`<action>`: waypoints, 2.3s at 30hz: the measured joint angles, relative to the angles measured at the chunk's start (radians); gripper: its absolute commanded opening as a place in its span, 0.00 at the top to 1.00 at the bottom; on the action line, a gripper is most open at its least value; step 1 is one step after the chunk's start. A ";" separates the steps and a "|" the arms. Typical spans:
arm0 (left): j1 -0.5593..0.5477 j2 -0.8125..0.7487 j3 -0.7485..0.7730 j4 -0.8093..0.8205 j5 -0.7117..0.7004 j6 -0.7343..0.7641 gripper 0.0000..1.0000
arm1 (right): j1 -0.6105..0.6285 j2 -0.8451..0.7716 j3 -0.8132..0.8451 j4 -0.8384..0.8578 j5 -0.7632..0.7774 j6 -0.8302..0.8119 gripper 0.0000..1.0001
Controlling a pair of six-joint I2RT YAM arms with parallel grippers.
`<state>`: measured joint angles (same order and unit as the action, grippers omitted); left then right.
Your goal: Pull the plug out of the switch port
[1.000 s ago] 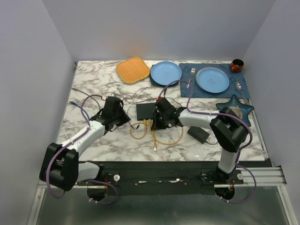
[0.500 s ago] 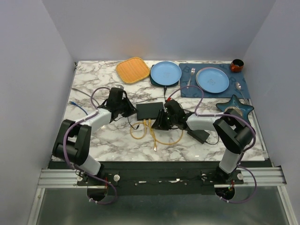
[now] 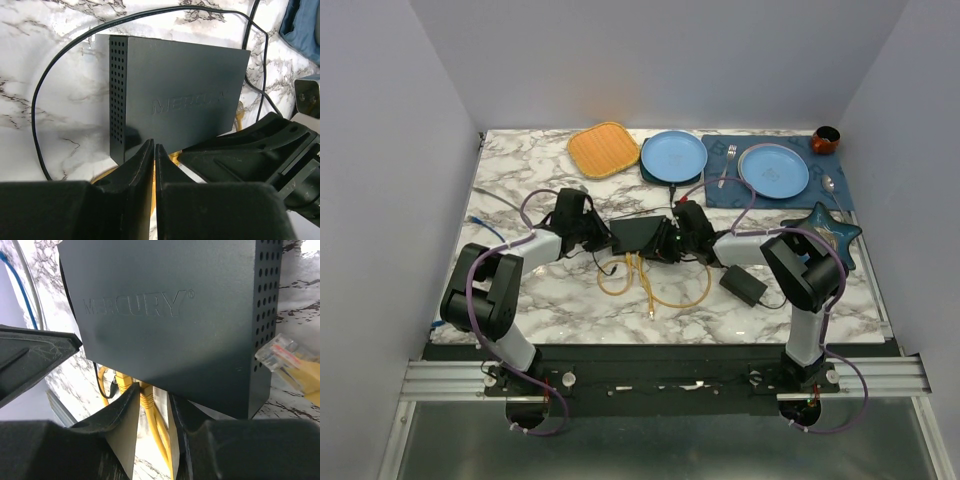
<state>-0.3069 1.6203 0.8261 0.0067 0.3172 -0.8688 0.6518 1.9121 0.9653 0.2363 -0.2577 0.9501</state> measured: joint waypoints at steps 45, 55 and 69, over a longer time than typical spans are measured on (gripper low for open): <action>0.019 0.218 0.081 0.201 0.237 -0.129 0.95 | -0.026 0.108 -0.170 0.512 -0.106 0.393 0.63; 0.019 0.218 0.080 0.201 0.237 -0.131 0.95 | -0.026 0.138 -0.168 0.563 -0.076 0.468 0.64; 0.020 0.210 0.068 0.209 0.241 -0.132 0.95 | -0.025 0.166 -0.142 0.578 -0.053 0.481 0.75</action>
<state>-0.2871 1.8305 0.8944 0.2153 0.5587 -1.0004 0.6266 2.0781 0.8230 0.8139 -0.3111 1.4307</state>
